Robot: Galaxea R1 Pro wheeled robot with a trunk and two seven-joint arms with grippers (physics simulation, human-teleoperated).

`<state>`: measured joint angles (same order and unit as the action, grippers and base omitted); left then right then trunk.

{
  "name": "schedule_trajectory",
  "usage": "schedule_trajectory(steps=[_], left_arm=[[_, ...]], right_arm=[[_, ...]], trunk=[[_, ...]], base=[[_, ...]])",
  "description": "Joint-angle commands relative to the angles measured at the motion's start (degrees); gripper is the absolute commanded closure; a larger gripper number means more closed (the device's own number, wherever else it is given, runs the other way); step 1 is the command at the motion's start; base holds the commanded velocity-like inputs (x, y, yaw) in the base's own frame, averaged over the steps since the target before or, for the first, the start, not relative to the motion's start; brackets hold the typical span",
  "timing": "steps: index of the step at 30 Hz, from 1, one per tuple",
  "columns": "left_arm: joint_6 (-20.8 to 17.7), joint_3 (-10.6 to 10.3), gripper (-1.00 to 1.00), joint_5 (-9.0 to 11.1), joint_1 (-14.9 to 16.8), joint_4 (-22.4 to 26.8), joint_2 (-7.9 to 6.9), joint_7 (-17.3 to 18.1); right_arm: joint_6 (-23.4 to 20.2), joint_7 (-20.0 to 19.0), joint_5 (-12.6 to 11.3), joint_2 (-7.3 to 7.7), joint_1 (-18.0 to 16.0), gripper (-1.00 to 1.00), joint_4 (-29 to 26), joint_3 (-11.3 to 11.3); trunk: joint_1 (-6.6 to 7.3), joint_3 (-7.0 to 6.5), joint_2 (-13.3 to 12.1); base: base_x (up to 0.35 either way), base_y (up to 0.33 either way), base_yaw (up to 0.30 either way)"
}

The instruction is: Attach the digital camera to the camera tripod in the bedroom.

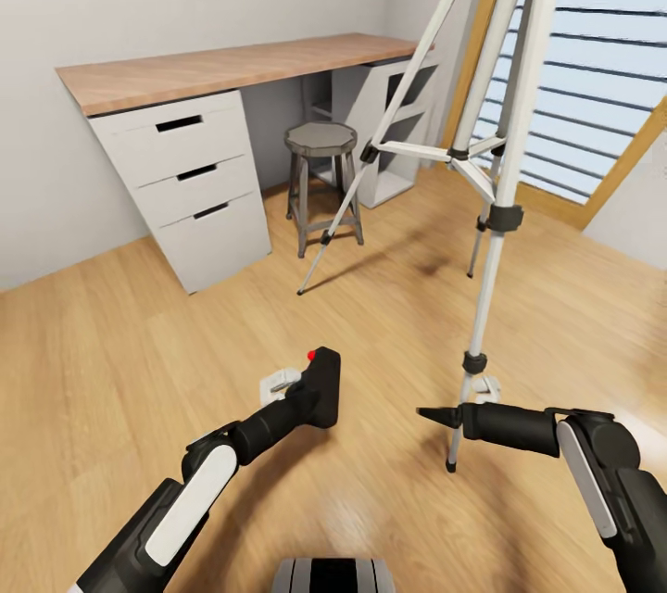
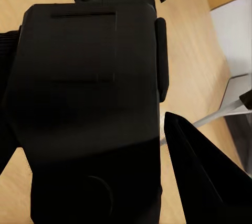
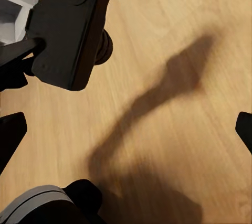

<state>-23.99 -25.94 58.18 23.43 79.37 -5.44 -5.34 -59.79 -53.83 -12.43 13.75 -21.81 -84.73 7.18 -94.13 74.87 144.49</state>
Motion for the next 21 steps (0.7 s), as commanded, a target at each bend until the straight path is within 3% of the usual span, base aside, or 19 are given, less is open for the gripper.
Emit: schedule_trajectory(steps=[1,21], left_arm=[[-0.09,-0.13,1.0,0.49,0.04,0.1,-0.04,-0.55],[-0.09,-0.08,1.0,0.54,0.04,0.08,-0.09,-0.68]], right_arm=[[-0.21,-0.43,0.18,0.03,-0.04,-1.0,-0.01,0.08],[-0.21,-1.01,0.3,-0.31,0.0,-1.0,-0.08,-0.36]], trunk=[[0.03,-0.19,0.0],[0.55,-4.62,-0.27]], base=[[0.0,0.0,0.0],[0.0,0.0,0.0]])
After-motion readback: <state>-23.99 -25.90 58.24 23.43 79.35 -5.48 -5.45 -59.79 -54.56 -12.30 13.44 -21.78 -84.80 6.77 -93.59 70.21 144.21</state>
